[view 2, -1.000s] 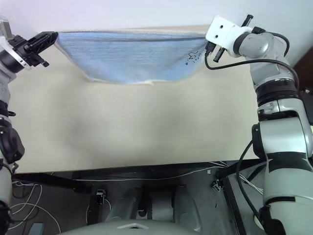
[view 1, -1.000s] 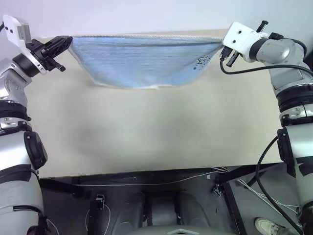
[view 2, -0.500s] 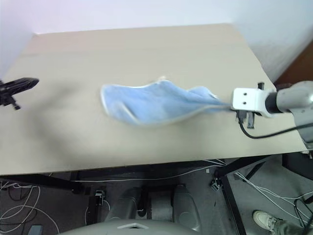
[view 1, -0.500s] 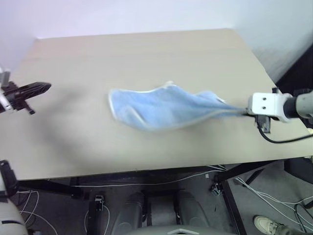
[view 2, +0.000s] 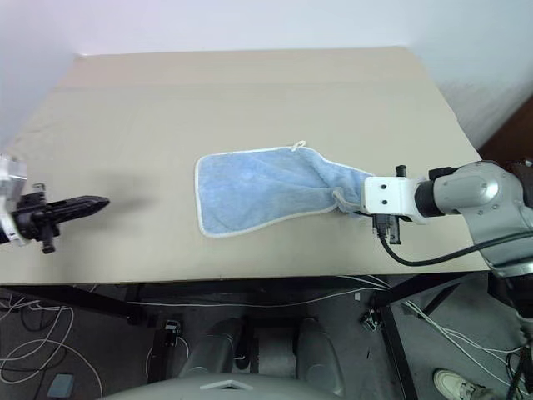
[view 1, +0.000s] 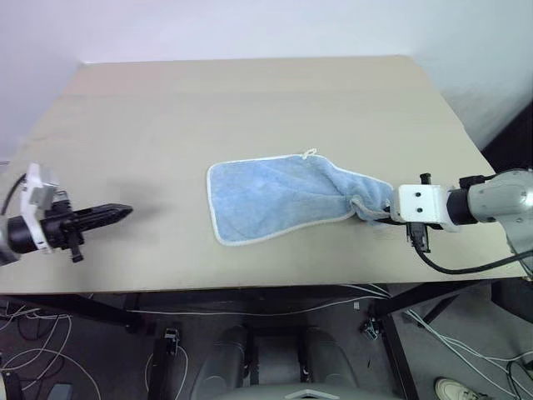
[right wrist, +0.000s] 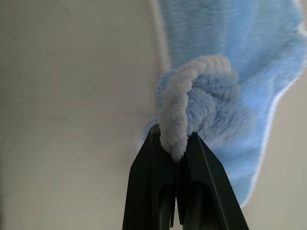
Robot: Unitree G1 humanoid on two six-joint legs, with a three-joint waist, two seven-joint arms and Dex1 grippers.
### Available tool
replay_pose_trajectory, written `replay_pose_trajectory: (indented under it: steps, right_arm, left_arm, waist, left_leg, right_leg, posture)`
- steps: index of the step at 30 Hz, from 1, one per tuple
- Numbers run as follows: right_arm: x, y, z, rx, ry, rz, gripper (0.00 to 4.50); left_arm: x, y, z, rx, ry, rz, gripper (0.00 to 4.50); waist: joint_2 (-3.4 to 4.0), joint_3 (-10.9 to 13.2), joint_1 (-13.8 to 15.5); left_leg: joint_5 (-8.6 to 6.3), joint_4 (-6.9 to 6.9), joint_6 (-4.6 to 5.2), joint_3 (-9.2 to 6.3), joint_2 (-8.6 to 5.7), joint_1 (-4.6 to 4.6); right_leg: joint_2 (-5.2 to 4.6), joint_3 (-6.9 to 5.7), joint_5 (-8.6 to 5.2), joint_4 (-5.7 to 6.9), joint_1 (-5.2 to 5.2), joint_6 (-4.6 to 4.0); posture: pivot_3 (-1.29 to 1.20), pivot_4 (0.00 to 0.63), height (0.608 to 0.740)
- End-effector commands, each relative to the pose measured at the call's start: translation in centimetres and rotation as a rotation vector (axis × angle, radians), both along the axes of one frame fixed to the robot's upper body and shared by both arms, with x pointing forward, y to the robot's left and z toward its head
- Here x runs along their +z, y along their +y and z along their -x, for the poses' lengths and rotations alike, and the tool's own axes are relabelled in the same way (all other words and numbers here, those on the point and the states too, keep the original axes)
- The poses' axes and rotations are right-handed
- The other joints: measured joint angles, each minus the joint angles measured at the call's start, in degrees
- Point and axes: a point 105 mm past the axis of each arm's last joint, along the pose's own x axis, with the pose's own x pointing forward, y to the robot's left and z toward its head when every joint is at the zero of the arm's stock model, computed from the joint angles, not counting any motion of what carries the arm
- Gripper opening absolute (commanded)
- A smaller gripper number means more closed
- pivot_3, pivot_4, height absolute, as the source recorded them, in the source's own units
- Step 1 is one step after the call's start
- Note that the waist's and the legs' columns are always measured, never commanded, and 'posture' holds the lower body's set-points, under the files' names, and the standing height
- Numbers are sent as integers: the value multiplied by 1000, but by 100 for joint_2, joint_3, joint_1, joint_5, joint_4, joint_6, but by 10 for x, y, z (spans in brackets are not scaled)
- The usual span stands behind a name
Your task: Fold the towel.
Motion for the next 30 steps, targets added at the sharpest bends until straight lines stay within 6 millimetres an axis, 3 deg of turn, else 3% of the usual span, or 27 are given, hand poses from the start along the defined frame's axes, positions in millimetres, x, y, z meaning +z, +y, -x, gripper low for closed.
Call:
replay_pose_trajectory:
  steps: [1,2,4,13,16,24,30]
  right_arm:
    - [8,7,-7,19,-53,-12,0]
    - [7,8,-9,20,-57,-18,0]
    - [7,10,-12,19,-67,-27,0]
    - [6,13,-25,-17,-134,-45,0]
    - [7,14,-30,-40,-167,-58,0]
    - [5,8,-33,-83,-202,-70,0]
    - [5,8,-36,-95,-221,-70,0]
  left_arm:
    - [7,-29,-2,-82,-31,18,27]
    - [3,-37,-2,-105,-30,19,27]
    - [-5,-48,1,-154,-27,6,606]
    - [-32,-85,-8,-263,-109,-56,3688]
    - [-45,-95,-15,-251,-125,-107,4422]
    - [-70,-112,-15,-379,-155,-215,4422]
    - [-86,-116,-33,-394,-233,-315,4422]
  waist:
    - [0,0,0]
    - [-1,0,1]
    - [0,0,2]
    - [1,0,6]
    - [0,-1,19]
    - [1,0,12]
    - [0,-1,18]
  left_leg:
    - [-1,-2,1,0,0,-1]
    - [0,-6,4,2,0,-1]
    - [3,-9,12,2,0,-1]
    - [4,-5,14,7,0,1]
    - [4,-4,15,6,0,1]
    - [5,-3,17,5,0,2]
    - [6,0,18,5,-1,1]
  right_leg:
    - [0,-1,6,0,0,11]
    - [1,-1,10,-2,-1,17]
    - [2,-2,12,-2,-1,22]
    - [4,-1,12,-2,1,20]
    - [3,-2,12,-4,4,20]
    - [7,-4,13,-3,4,22]
    - [8,-7,16,-3,5,27]
  posture:
    - [0,150,740]
    - [0,150,740]
    - [0,150,740]
    - [0,150,740]
    - [0,150,740]
    - [0,150,740]
    - [0,150,740]
